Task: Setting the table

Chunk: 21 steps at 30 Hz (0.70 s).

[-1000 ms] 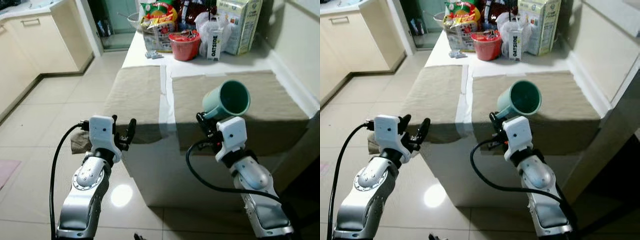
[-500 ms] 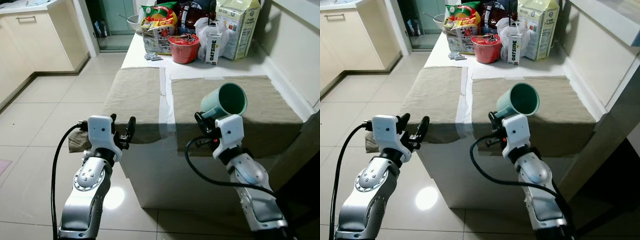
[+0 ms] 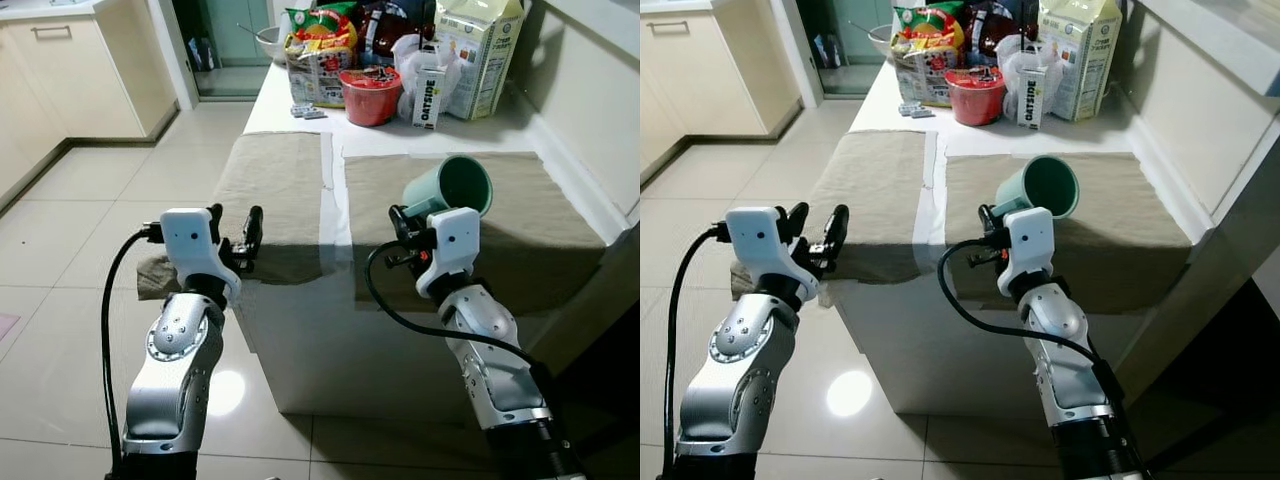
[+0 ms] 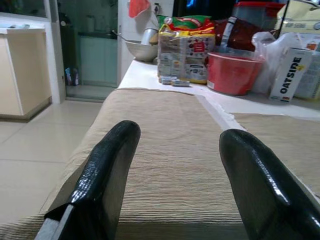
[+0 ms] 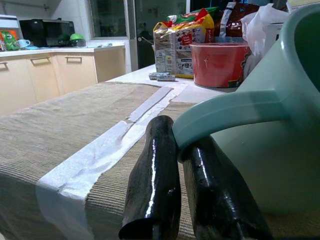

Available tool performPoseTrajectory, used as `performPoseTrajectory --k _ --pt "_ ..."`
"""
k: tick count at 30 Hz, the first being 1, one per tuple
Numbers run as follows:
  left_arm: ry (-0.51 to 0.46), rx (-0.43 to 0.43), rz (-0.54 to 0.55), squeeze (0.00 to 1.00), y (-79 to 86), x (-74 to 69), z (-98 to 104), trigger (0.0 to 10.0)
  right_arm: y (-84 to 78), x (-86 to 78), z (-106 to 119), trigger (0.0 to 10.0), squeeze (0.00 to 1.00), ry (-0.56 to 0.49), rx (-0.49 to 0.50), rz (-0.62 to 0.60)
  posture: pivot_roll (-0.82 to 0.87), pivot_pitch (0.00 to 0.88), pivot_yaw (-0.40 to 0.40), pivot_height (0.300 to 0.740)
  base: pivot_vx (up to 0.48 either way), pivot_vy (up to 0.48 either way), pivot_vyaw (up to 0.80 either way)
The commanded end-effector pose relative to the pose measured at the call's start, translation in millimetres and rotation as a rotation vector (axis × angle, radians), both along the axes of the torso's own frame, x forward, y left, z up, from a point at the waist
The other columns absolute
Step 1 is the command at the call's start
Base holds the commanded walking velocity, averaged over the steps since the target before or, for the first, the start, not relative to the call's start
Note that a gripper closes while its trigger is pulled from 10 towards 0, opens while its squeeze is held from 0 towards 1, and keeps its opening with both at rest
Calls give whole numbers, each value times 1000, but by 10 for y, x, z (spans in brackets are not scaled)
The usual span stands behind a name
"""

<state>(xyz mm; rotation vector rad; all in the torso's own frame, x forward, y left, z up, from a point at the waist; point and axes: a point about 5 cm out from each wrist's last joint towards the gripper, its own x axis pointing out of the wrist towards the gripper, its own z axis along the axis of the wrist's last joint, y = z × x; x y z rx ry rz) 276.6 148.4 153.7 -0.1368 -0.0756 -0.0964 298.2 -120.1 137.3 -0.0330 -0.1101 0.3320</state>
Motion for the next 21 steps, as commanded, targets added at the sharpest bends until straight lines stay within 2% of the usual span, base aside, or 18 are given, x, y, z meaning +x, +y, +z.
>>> performPoseTrajectory --k 1,6,21 --pt "11 0 11 0 6 10 -1 10000 -18 -4 -128 0 0 67 0 -8 -138 9 86 740 -296 0 0" --pt "12 10 19 0 12 11 -9 10000 -22 -11 -146 0 0 67 -9 -10 -140 12 87 740 -277 0 0" --pt "10 17 22 0 22 20 -5 10000 -16 -11 -177 0 0 65 -18 -7 -139 13 91 740 0 0 0"
